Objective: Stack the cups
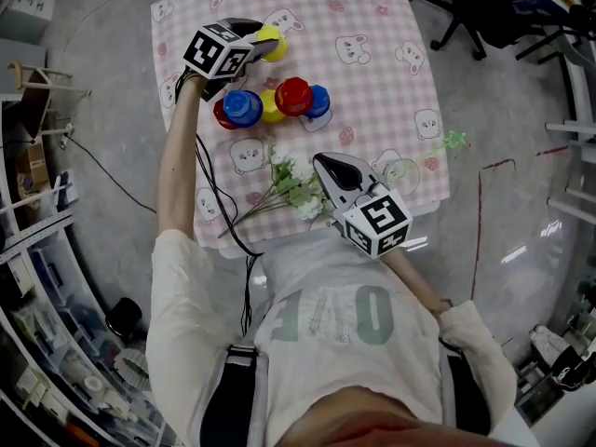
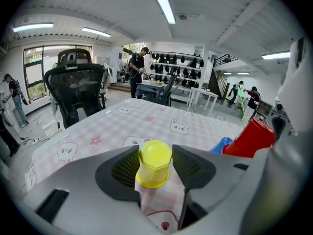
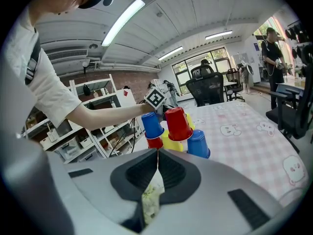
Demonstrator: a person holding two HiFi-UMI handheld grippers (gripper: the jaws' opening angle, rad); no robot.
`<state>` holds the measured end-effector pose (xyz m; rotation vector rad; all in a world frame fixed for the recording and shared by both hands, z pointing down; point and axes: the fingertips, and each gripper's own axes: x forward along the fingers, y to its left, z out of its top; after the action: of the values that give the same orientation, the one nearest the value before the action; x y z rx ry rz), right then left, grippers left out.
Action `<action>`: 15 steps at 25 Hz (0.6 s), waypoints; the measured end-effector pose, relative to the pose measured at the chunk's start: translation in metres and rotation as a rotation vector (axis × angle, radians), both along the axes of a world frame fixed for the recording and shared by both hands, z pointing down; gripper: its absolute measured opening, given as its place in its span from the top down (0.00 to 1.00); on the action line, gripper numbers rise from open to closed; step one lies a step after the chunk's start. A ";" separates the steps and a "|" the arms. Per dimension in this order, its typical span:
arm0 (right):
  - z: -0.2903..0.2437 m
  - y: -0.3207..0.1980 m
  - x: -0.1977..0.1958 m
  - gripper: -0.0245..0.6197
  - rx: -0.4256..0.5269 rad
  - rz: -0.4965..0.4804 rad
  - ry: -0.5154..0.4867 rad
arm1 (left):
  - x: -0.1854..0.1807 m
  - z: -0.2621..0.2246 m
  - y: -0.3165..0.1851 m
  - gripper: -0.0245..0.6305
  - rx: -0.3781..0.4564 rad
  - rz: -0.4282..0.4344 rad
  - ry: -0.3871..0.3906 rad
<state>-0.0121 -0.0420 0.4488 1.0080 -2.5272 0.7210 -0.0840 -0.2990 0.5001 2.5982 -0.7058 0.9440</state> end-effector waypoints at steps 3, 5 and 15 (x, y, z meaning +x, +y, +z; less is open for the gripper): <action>-0.001 -0.001 0.001 0.92 0.003 0.003 -0.003 | -0.001 -0.005 -0.004 0.63 0.006 -0.025 0.016; -0.003 -0.001 0.001 0.92 0.006 0.004 -0.006 | -0.005 -0.019 -0.007 0.63 0.033 -0.045 0.038; -0.013 0.003 -0.004 0.92 0.037 -0.019 -0.023 | -0.020 -0.176 0.048 0.63 0.317 -0.038 0.057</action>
<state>-0.0160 -0.0394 0.4361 0.9918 -2.5758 0.6864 -0.1042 -0.2512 0.3242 2.8566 -0.9544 0.7983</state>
